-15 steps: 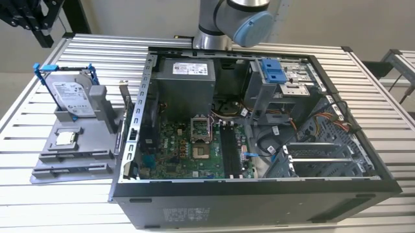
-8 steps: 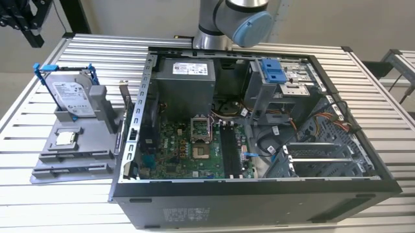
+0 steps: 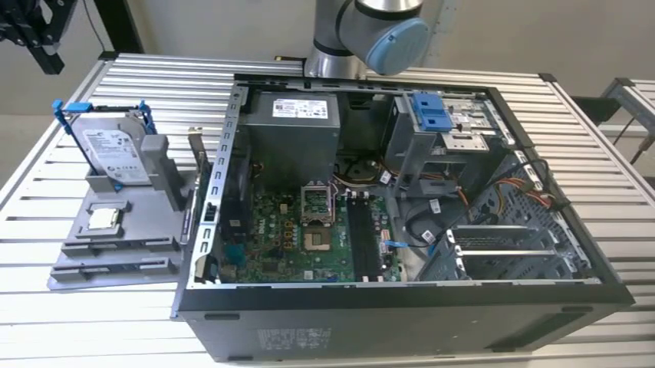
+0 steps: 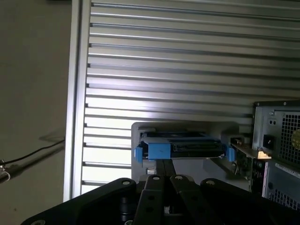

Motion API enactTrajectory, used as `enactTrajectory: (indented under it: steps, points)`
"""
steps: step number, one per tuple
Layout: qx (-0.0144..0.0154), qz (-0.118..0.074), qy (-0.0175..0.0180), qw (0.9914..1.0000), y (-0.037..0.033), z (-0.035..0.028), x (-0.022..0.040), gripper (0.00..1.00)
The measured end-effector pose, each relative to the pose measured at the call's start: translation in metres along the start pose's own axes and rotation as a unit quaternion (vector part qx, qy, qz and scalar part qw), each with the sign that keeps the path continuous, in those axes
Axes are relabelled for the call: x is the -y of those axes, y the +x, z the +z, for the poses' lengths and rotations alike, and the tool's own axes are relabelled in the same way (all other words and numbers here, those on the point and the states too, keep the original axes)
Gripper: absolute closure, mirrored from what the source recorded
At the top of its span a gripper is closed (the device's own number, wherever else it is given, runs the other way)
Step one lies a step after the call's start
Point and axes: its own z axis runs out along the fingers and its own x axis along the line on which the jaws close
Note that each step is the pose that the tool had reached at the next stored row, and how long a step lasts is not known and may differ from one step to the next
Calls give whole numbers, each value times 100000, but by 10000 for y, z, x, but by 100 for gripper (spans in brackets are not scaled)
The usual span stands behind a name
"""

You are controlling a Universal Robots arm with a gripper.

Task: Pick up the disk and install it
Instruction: 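Reach for the disk, then pick up the disk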

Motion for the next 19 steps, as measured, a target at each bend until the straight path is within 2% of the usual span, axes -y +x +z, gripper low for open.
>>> enactTrajectory:
  steps: [2, 13, 19]
  points:
    - [-170, -20, -3, 100000, 0, 0, 0, 100]
    - [-238, -96, -3, 100000, 0, 0, 0, 100]
    - [-363, -2680, -35, 99963, 0, 1, 0, 100]
